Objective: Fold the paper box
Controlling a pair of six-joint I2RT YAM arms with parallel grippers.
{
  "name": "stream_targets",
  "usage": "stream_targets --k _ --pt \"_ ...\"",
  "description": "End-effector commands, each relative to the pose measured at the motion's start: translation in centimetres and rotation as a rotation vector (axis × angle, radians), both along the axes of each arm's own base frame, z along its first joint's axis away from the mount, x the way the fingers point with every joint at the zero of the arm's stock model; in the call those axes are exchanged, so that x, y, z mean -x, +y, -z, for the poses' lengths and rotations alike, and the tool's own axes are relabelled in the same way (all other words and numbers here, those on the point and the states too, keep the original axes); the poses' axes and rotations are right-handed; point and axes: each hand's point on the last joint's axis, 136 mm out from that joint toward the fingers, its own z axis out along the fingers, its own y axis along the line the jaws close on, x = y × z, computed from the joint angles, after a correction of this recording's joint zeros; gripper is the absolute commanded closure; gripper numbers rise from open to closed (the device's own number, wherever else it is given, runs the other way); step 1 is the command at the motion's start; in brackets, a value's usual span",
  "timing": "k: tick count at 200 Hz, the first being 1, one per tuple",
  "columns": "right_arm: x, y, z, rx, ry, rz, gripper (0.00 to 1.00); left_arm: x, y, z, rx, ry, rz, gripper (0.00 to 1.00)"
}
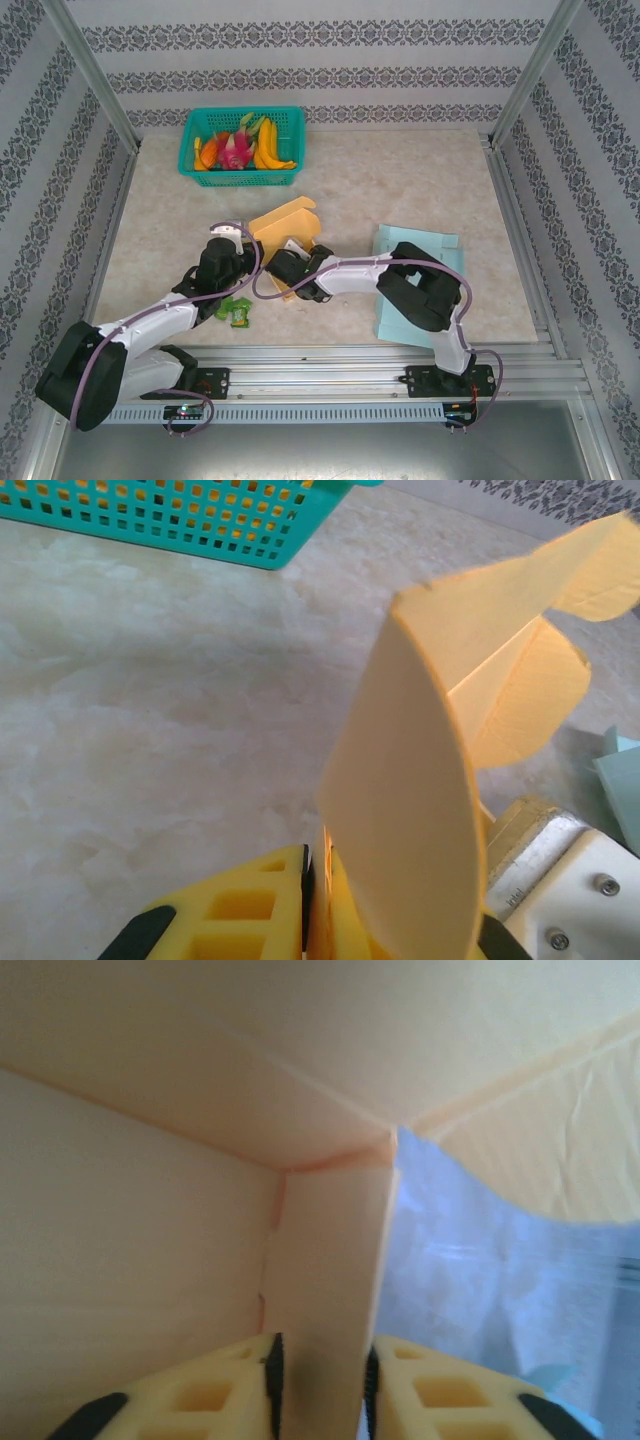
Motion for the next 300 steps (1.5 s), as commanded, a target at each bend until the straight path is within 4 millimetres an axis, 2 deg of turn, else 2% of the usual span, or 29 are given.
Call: stream_targets --k 1,36,76,119,154,178,212,240,278,300 --pt "2.0 2.1 0.3 -0.206 0.135 -0.05 0.67 -0.3 -1.5 -3.0 0.071 -0.084 0.044 0.87" --pt "2.2 2.1 -2.2 -0.479 0.187 -0.018 0.63 -0.2 -1.8 -2.9 0.057 -0.09 0.068 0.87" --pt "2.5 0.9 -4.8 -0.64 0.211 0.014 0.58 -0.1 -2.0 -2.9 0.041 -0.098 0.088 0.87" --pt "1.9 -0.9 -5.3 -0.738 0.216 0.105 0.55 0.3 -2.4 -3.0 0.014 -0.142 0.131 0.88" --pt "0.8 -2.9 -6.3 -0.782 0.131 0.195 0.55 0.4 -3.1 -3.3 -0.026 -0.193 0.175 0.88" --pt "0.5 -3.2 -7.6 -0.832 0.099 0.197 0.55 0.2 -3.6 -3.1 -0.055 -0.214 0.198 0.89" --pt "0.0 -3.9 -8.7 -0.87 0.07 0.216 0.55 0.3 -5.4 -2.5 -0.09 -0.238 0.269 0.9" --pt "0.1 -4.1 -9.6 -0.923 0.069 0.157 0.55 0.3 -6.2 -2.5 -0.151 -0.291 0.307 0.93" --pt "-0.4 -6.9 -11.4 -0.984 0.067 0.022 0.54 0.5 -6.2 -3.9 -0.248 -0.406 0.35 0.93" --pt "0.5 -7.8 -13.3 -1.005 0.054 -0.118 0.54 0.9 -6.5 -4.6 -0.26 -0.477 0.382 0.96"
